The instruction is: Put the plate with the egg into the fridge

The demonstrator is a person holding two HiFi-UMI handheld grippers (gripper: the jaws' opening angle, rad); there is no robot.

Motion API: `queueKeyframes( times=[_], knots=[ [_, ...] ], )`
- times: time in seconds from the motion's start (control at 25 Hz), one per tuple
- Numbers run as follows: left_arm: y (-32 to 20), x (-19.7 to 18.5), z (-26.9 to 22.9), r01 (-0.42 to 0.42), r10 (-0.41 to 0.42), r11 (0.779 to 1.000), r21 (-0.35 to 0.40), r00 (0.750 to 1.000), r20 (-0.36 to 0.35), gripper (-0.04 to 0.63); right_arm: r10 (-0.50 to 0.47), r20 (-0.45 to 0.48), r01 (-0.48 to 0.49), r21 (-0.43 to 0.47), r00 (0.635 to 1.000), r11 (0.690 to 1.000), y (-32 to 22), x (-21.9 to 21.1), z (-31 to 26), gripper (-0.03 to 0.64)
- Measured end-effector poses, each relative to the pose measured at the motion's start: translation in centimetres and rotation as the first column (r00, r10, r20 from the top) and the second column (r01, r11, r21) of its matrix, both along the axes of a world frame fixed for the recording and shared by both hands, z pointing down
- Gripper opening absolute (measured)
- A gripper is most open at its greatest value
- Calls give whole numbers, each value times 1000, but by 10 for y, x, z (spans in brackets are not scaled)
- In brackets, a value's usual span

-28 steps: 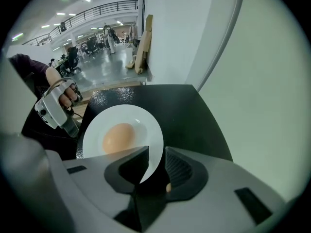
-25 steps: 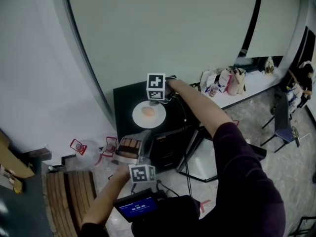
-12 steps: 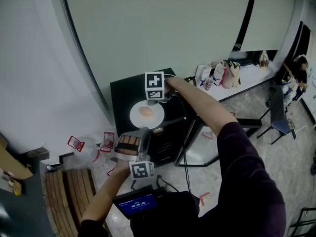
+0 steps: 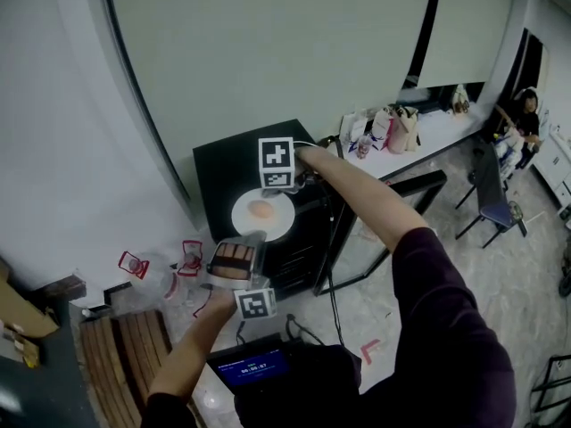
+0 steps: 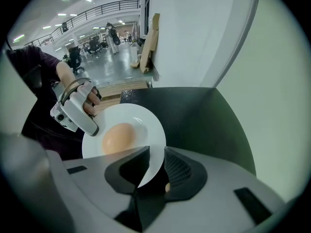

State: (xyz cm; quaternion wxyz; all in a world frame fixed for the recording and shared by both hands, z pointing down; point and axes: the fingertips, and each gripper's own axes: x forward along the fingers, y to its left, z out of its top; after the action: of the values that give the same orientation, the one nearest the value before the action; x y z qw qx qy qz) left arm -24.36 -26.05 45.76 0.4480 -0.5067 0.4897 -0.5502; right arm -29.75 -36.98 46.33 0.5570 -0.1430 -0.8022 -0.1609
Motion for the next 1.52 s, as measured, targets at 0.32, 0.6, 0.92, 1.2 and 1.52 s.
queueKeyframes(
  times=[0.32,0.6,0.92,1.2,1.52],
  knots=[
    [7,2,3,-28,28,1000,7,998,63,20,39,47,-42,72,998,997,6,5,-13,104],
    [18,-4,-6,-58,56,998,21,996,76,18,137,251,-170,114,958,979,7,12,-54,104],
    [26,11,-26,-106,101,993,56,991,87,18,105,455,-232,233,884,944,44,52,-74,104],
    [43,47,-27,-83,77,993,79,994,78,18,43,584,-258,290,811,922,83,112,-89,104],
    [61,96,-7,49,-49,995,86,999,9,18,208,864,-405,-5,458,914,114,216,-99,104]
  ],
)
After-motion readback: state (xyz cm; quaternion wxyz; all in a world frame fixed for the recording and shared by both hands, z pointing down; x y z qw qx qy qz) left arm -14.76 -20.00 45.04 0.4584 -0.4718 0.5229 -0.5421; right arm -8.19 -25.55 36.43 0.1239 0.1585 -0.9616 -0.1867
